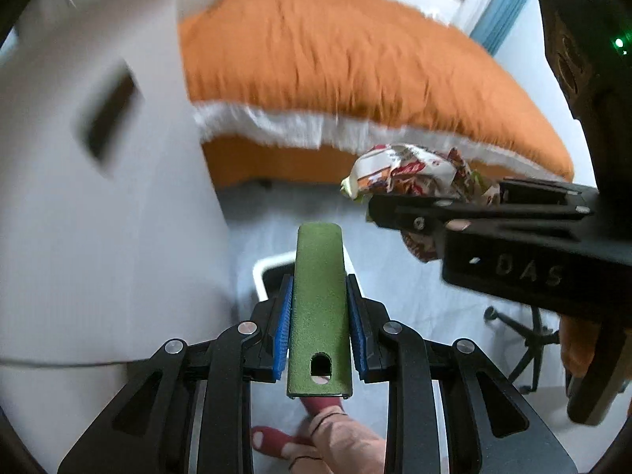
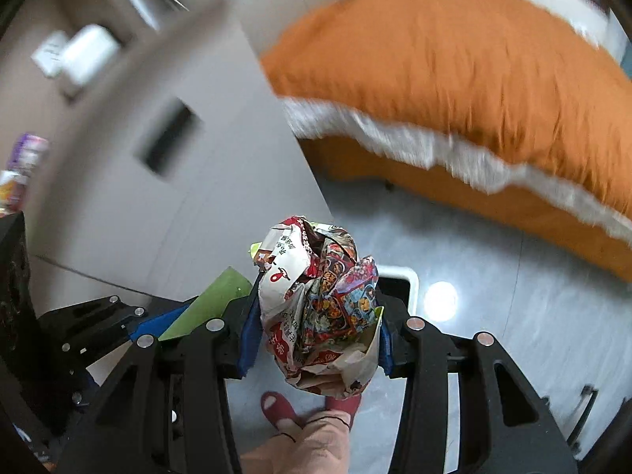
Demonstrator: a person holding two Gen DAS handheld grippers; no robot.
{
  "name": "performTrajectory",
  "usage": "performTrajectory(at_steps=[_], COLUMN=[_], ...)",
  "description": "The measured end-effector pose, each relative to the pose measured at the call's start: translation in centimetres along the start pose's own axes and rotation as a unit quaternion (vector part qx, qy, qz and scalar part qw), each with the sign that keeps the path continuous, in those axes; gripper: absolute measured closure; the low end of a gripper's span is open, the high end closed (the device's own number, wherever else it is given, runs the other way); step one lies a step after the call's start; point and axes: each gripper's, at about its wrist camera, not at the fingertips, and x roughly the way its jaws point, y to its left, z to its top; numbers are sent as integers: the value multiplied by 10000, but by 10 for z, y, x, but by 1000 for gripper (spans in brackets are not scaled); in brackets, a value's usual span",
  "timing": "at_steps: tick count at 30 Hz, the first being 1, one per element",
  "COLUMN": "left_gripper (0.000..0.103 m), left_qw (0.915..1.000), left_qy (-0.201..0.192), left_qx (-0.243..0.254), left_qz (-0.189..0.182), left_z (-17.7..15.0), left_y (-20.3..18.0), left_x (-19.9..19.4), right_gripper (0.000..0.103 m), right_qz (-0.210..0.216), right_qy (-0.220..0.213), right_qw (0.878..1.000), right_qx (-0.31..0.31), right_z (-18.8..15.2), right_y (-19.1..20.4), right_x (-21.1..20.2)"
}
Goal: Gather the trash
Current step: 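Carry both items to the white bin and open both tools to drop them, then grasp the blue chip bag with the left tool while the right grasps the orange-labelled bottle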
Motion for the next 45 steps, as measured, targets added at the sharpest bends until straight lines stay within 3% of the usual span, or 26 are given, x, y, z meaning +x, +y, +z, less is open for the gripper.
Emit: performTrajectory(at_steps=[4, 9, 10, 11, 12, 19, 26, 32, 45], left_gripper=[78, 77, 68, 50, 3, 5, 5, 5, 5], left_qw=[9992, 9970, 9964, 9956, 9953, 9951, 9965, 9978, 9940], left_qy=[384, 749, 804, 879, 921, 936, 728, 421, -878], left_qx=[-58, -47, -97, -150, -177, -309, -406, -504, -607], left_qz=[-111, -182, -248, -281, -228, 41, 64, 75, 245], left_z=[-6, -37, -43, -49, -50, -65, -48, -31, 17], left_y=[2, -6, -3, 0, 4, 18, 18, 11, -9], left_x=[84, 172, 188, 203, 218, 245, 213, 158, -43], right_gripper=[56, 53, 42, 17, 8, 5, 5, 5, 5], right_qz=[29, -50, -106, -139, -201, -422, -384, -385, 59], right_qy=[365, 653, 740, 782, 788, 991, 808, 505, -789], right_qw=[9992, 9975, 9968, 9964, 9961, 9936, 9955, 9978, 9968], right_qx=[180, 256, 274, 300, 340, 338, 302, 176, -88], right_z=[-19, -44, -50, -52, -54, -73, -57, -37, 14], right_y=[-38, -72, -79, -83, -88, -101, -90, -71, 1], right_x=[75, 154, 170, 178, 187, 210, 176, 123, -65])
